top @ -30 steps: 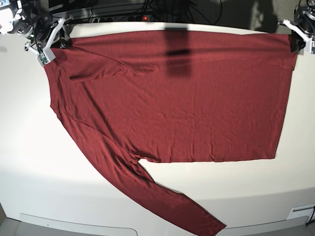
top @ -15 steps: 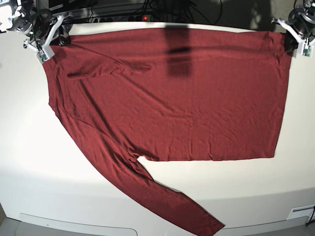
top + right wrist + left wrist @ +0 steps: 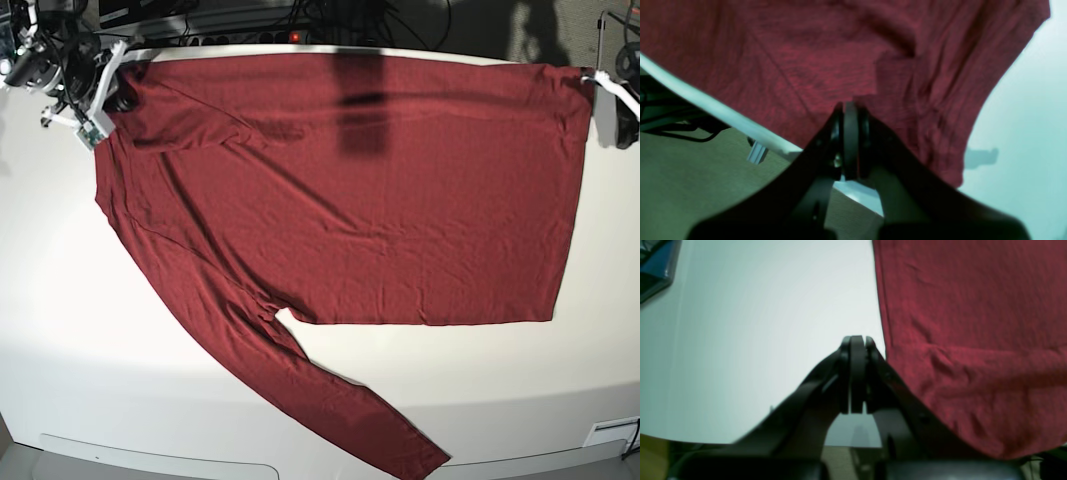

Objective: Fold the T-shirt properly
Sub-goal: 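Release the shirt with the left gripper and move it along the shirt's side edge, then grasp the shirt's side edge with the left gripper and lower the right gripper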

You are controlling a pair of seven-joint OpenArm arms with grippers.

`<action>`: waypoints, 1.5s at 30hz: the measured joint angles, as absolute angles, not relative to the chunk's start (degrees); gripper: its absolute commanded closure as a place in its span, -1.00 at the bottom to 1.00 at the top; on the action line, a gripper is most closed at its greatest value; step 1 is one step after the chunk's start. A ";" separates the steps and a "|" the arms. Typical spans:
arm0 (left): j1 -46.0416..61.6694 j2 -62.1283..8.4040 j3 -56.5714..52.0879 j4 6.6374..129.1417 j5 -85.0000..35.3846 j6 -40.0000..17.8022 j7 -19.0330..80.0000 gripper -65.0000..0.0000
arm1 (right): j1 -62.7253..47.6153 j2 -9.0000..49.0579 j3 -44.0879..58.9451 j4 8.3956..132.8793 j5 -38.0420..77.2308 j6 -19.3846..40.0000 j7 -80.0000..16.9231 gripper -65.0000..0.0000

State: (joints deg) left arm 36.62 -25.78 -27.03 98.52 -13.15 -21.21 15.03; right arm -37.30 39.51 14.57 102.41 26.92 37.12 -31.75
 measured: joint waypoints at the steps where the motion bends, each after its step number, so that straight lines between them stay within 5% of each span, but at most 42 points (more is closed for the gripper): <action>1: 36.10 -25.71 -27.03 98.52 -13.32 -21.19 15.05 1.00 | -36.56 39.53 14.55 102.39 26.92 37.10 -31.83 1.00; 5: 33.28 -25.69 -27.03 98.52 -15.09 -21.37 15.00 1.00 | -31.88 39.53 14.50 102.37 27.64 35.77 -31.83 1.00; 8: 30.26 -25.69 -27.03 98.52 -15.16 -21.39 15.00 0.64 | -28.95 39.51 14.48 102.37 30.41 35.79 -31.88 1.00; 12: 26.04 -25.67 -27.07 98.48 -17.12 -21.45 16.21 0.51 | -26.37 39.53 14.48 102.37 30.81 35.81 -33.28 0.46; 14: 23.05 -25.67 -27.07 97.67 -18.57 -21.63 17.06 0.51 | -25.30 39.53 14.48 102.37 31.14 35.79 -33.10 0.38; 30: -16.34 -25.63 -19.81 51.90 -21.19 -33.08 22.46 0.44 | -23.97 39.40 14.48 102.37 31.44 35.83 -37.65 0.38; 40: -35.31 -25.67 -8.73 19.57 -1.69 -30.13 5.02 0.44 | -23.97 39.38 14.48 102.37 31.53 35.83 -41.80 0.38; 45: -38.15 -25.54 -8.47 12.73 0.45 -30.00 1.15 0.44 | -23.99 39.35 14.48 102.37 31.46 35.81 -42.11 0.38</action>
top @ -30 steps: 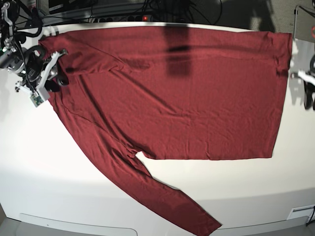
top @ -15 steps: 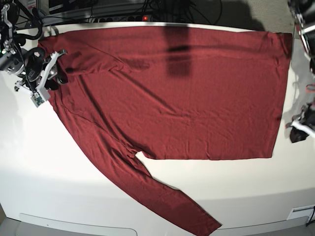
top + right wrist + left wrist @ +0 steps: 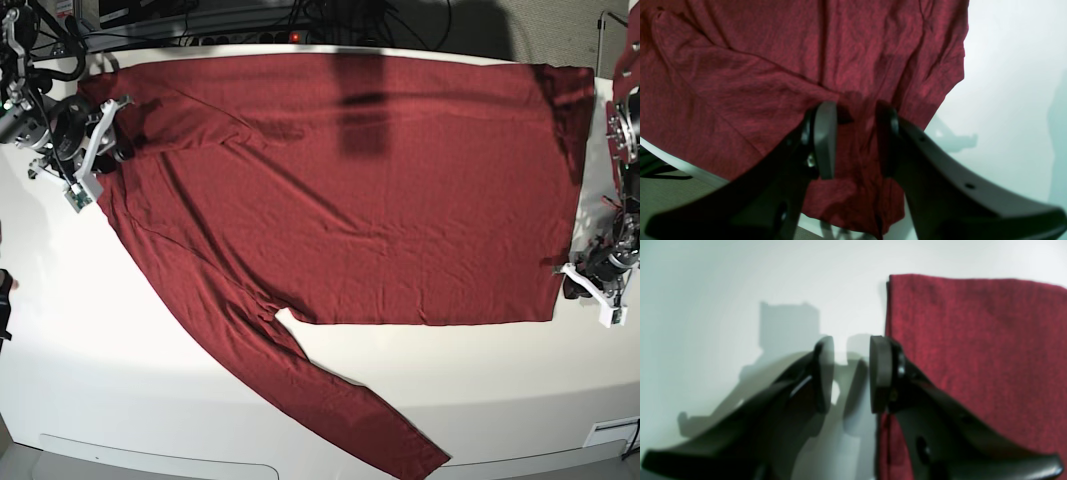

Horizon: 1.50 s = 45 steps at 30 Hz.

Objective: Fold the T-shirt properly
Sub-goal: 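Grasp the shirt's side edge with the left gripper and lower the right gripper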

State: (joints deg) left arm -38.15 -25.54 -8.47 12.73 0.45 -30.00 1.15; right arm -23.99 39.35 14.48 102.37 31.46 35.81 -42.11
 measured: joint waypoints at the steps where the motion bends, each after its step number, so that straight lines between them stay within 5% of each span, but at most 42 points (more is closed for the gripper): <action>1: -38.22 -25.34 -8.45 12.73 0.45 -30.00 1.17 0.44 | -23.99 39.35 14.48 102.37 31.51 35.81 -42.09 0.38; 13: -39.18 -20.58 -8.47 12.73 2.83 -29.95 -0.34 0.44 | -23.99 37.60 14.48 102.37 31.59 35.81 -42.85 0.38; 23: -40.03 -21.96 -8.47 12.71 2.20 -24.12 -1.15 0.44 | -23.99 37.60 14.48 102.37 31.51 35.81 -43.53 0.38; 45: -35.48 -20.25 -8.51 13.30 2.72 -26.24 -4.25 0.46 | -23.94 37.60 14.48 102.37 31.51 35.81 -43.55 0.38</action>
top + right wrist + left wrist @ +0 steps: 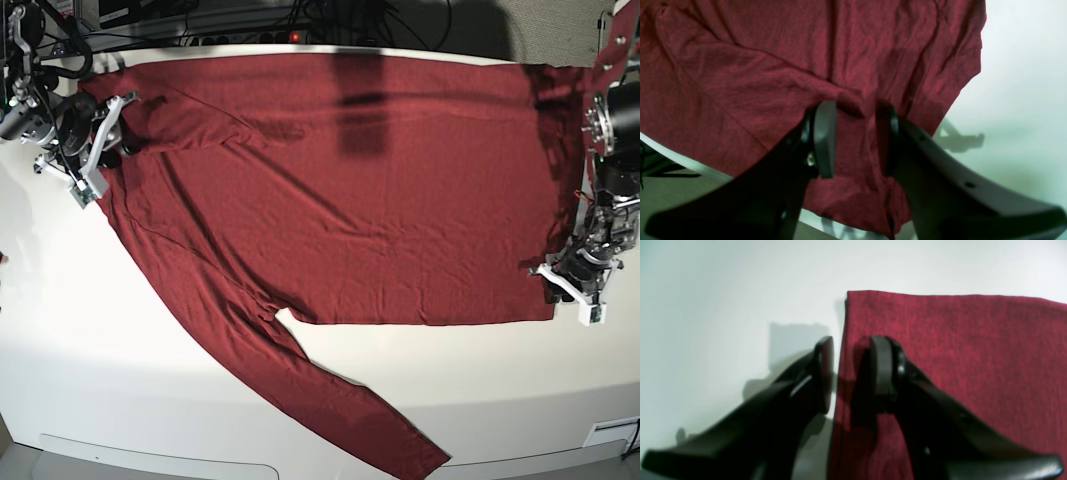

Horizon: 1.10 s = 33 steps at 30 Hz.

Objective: Fold the T-shirt properly
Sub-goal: 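Grasp the shirt's side edge with the left gripper and lower the right gripper, then move the right gripper along the shirt's side edge and grasp it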

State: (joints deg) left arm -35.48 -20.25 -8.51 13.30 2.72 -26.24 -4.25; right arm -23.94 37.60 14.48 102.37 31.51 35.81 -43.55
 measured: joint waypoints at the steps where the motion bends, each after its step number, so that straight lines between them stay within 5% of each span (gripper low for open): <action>1: -35.40 -19.97 -8.54 13.39 2.55 -25.89 -4.32 0.48 | -23.94 37.60 14.48 102.37 31.51 35.81 -43.53 0.38; 7: -35.90 -18.00 -8.58 13.65 2.33 -25.91 -2.59 1.00 | -23.94 37.60 14.48 102.37 31.51 35.81 -43.44 0.38; 16: -35.73 -18.87 -8.56 13.52 -0.08 -26.85 -3.29 1.00 | -23.07 37.54 14.48 102.37 31.48 35.81 -40.51 0.38; 24: -35.42 -20.10 -8.56 13.32 -5.08 -27.09 -2.92 1.00 | -10.37 33.52 13.76 102.13 30.59 35.83 -39.03 0.38; 33: -35.57 -20.23 -8.56 13.34 -5.48 -27.18 -1.41 1.00 | 10.98 31.46 -4.86 81.06 23.79 34.15 -37.32 0.38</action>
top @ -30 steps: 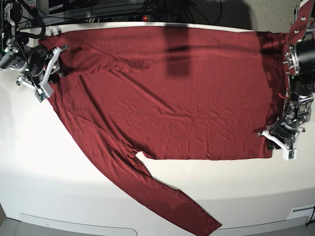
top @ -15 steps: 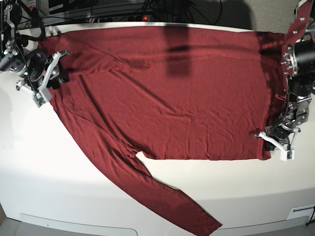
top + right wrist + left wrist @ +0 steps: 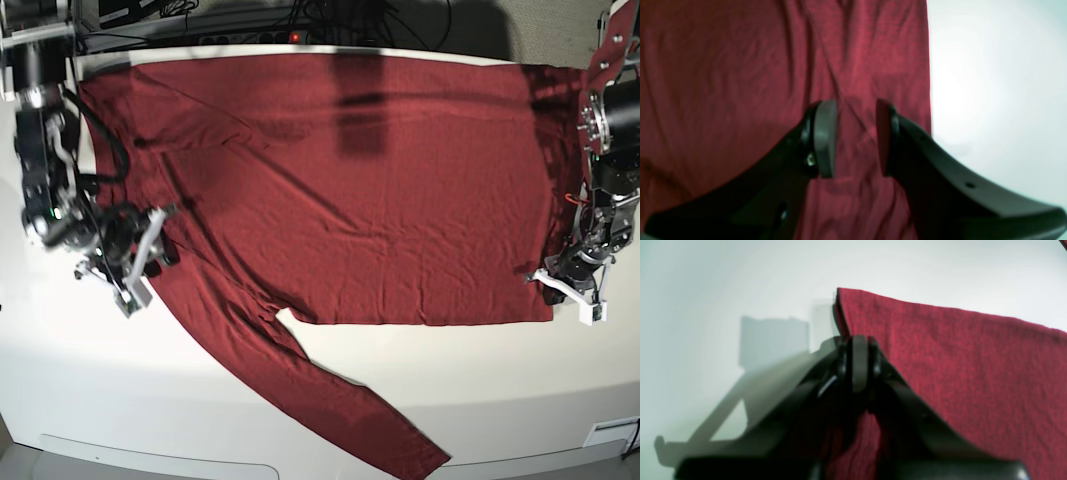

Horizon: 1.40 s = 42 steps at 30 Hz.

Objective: Fold the T-shirt properly
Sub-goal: 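Move the right gripper along the shirt's side edge and grasp it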

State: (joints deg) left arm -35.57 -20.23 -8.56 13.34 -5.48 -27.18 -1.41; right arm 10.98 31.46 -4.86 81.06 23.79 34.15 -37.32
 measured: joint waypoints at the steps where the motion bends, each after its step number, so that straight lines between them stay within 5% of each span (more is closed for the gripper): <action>1: -35.57 -20.25 -8.56 13.34 -5.43 -27.20 -1.34 1.00 | 14.06 30.65 -5.74 78.02 23.59 33.34 -37.34 0.38; 9: -35.62 -20.25 -8.56 13.45 -5.48 -27.20 -0.62 1.00 | 35.94 22.28 -6.90 52.71 23.35 32.80 -46.26 0.38; 16: -35.57 -20.32 -8.56 13.47 -5.67 -27.20 -0.40 1.00 | 47.18 19.97 -6.81 34.65 12.25 31.70 -39.64 0.38; 25: -35.55 -20.32 -8.56 13.50 -5.63 -27.18 -0.49 1.00 | 47.66 19.90 -6.81 20.49 5.91 31.48 -29.30 0.38; 38: -35.55 -20.32 -8.56 13.47 -5.67 -27.20 -0.54 1.00 | 45.56 18.35 -6.74 18.52 -0.60 31.31 -25.30 0.39; 42: -35.55 -20.34 -8.56 13.47 -5.67 -27.22 -0.51 1.00 | 44.34 16.62 -6.76 18.52 -4.51 30.81 -21.82 0.80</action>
